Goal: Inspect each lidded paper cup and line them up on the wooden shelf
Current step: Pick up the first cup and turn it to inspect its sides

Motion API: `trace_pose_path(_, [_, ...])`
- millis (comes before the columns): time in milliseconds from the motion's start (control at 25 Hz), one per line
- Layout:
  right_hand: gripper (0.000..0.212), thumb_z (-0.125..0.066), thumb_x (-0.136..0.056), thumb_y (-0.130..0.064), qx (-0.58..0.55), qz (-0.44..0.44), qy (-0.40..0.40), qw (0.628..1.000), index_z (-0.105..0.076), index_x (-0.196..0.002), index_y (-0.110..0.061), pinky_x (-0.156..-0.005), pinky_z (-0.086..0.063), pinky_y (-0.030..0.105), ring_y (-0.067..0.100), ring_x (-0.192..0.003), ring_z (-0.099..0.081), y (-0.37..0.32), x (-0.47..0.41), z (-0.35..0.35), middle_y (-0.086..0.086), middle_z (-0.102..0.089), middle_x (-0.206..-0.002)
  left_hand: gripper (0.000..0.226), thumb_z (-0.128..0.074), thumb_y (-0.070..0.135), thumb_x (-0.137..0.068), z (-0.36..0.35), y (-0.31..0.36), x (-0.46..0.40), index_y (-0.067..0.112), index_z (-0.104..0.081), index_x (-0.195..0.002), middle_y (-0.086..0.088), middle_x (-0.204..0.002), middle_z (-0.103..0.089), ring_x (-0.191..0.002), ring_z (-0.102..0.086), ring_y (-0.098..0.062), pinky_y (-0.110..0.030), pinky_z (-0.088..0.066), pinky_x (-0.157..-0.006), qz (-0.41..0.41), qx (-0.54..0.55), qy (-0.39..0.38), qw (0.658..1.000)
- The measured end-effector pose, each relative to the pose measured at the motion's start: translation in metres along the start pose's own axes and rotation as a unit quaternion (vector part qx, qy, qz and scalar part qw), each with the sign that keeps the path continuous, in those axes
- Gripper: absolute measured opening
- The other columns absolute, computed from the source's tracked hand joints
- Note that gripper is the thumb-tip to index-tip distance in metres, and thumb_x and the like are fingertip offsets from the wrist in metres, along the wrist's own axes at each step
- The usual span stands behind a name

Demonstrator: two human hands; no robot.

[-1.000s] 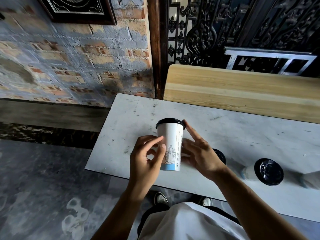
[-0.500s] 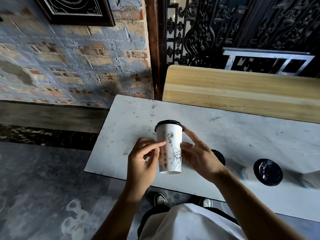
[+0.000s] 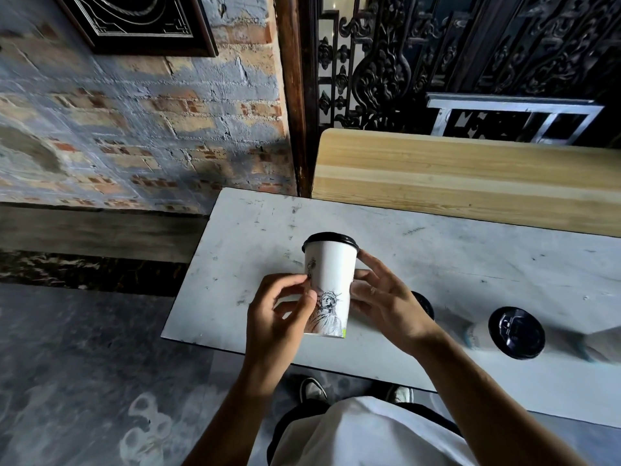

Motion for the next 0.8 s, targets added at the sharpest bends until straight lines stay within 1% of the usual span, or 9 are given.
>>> trace_pose_path(160, [0.069, -0.071, -0.086, -0.007, -0.022, -0.014, -0.013, 1.0, -0.05, -0.144, -0.039, -0.094, -0.057, 0.049, 0.036, -0.109, -0.069, -0.002, 0.001, -0.001, 0.012, -0.073, -0.117, 0.017, -0.075, 0.006, -0.088, -0.002, -0.008, 0.003, 0.008, -0.07, -0.104, -0.006, -0.099, -0.078, -0.094, -0.074, -0.013, -0.015, -0.056, -0.076, 0.046, 0.005, -0.002, 0.999])
trace_pose_path(240, [0.072, -0.07, -0.088, -0.006, -0.013, -0.019, -0.018, 1.0, -0.046, -0.146, -0.042, -0.093, -0.058, 0.049, 0.038, -0.11, -0.07, -0.002, 0.002, -0.002, 0.018, -0.072, -0.124, 0.017, -0.073, 0.003, -0.089, -0.002, -0.011, 0.004, 0.008, -0.069, -0.105, -0.009, -0.1, -0.078, -0.092, -0.074, -0.01, -0.015, -0.055, -0.074, 0.054, -0.007, -0.001, 0.999])
trace_pose_path(320, [0.076, -0.064, -0.091, -0.003, 0.001, -0.017, -0.028, 0.999, -0.04, -0.151, -0.042, -0.097, -0.057, 0.048, 0.038, -0.111, -0.07, -0.001, 0.003, -0.003, 0.022, -0.072, -0.126, 0.021, -0.073, 0.012, -0.087, -0.002, -0.012, 0.004, 0.013, -0.069, -0.108, -0.006, -0.103, -0.077, -0.092, -0.073, -0.008, -0.019, -0.057, -0.076, 0.043, -0.016, -0.005, 0.999])
trace_pose_path(400, [0.079, -0.054, -0.091, 0.005, 0.005, -0.02, -0.031, 0.999, -0.038, -0.153, -0.043, -0.092, -0.059, 0.041, 0.035, -0.106, -0.07, 0.001, 0.003, -0.003, 0.021, -0.073, -0.125, 0.027, -0.07, 0.016, -0.087, -0.003, -0.012, 0.005, 0.016, -0.067, -0.115, -0.006, -0.11, -0.074, -0.097, -0.072, -0.012, -0.024, -0.058, -0.079, 0.021, -0.029, -0.011, 0.999])
trace_pose_path(520, [0.082, -0.046, -0.095, 0.016, 0.014, -0.019, -0.037, 0.999, -0.036, -0.152, -0.042, -0.094, -0.058, 0.039, 0.034, -0.112, -0.068, 0.005, 0.003, -0.002, 0.017, -0.069, -0.134, 0.037, -0.065, 0.001, -0.093, -0.001, -0.009, 0.007, 0.025, -0.066, -0.121, -0.007, -0.117, -0.066, -0.102, -0.067, -0.015, -0.016, -0.055, -0.076, -0.021, -0.074, 0.002, 0.997])
trace_pose_path(600, [0.078, -0.054, -0.095, 0.014, 0.021, -0.011, -0.027, 0.999, -0.035, -0.156, -0.032, -0.094, -0.057, 0.039, 0.032, -0.111, -0.07, 0.007, 0.004, 0.0, 0.015, -0.067, -0.137, 0.05, -0.059, -0.011, -0.091, 0.001, -0.006, 0.008, 0.029, -0.068, -0.121, -0.005, -0.117, -0.06, -0.101, -0.065, -0.017, -0.016, -0.054, -0.076, -0.042, -0.104, 0.008, 0.994])
trace_pose_path(680, [0.076, -0.065, -0.089, 0.004, 0.036, -0.008, -0.012, 0.999, -0.04, -0.154, -0.026, -0.088, -0.057, 0.033, 0.025, -0.102, -0.072, 0.007, 0.005, 0.002, 0.013, -0.066, -0.137, 0.06, -0.054, -0.018, -0.086, 0.002, -0.003, 0.009, 0.029, -0.07, -0.12, -0.002, -0.114, -0.058, -0.097, -0.065, -0.019, -0.017, -0.053, -0.076, -0.063, -0.13, 0.001, 0.99])
trace_pose_path(720, [0.076, -0.07, -0.085, -0.001, 0.048, -0.006, -0.006, 0.999, -0.043, -0.152, -0.025, -0.088, -0.057, 0.033, 0.025, -0.104, -0.073, 0.007, 0.005, 0.003, 0.012, -0.065, -0.138, 0.062, -0.053, -0.019, -0.084, 0.003, -0.002, 0.009, 0.029, -0.071, -0.12, -0.002, -0.113, -0.059, -0.096, -0.065, -0.019, -0.018, -0.054, -0.075, -0.065, -0.133, 0.001, 0.989])
trace_pose_path(800, [0.075, -0.078, -0.08, -0.006, 0.062, 0.007, 0.001, 0.998, -0.05, -0.147, -0.021, -0.093, -0.057, 0.039, 0.032, -0.116, -0.07, 0.004, 0.006, 0.001, 0.009, -0.066, -0.139, 0.056, -0.053, -0.012, -0.083, 0.003, -0.003, 0.009, 0.027, -0.071, -0.12, -0.002, -0.115, -0.063, -0.101, -0.067, -0.018, -0.026, -0.058, -0.078, -0.057, -0.118, 0.007, 0.991])
Point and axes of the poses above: each hand's wrist, its own x-axis away from the middle knuckle, its own z-axis out of the back of the hand, y = z × x, the point moved 4 cm from there along -x, towards the middle knuckle
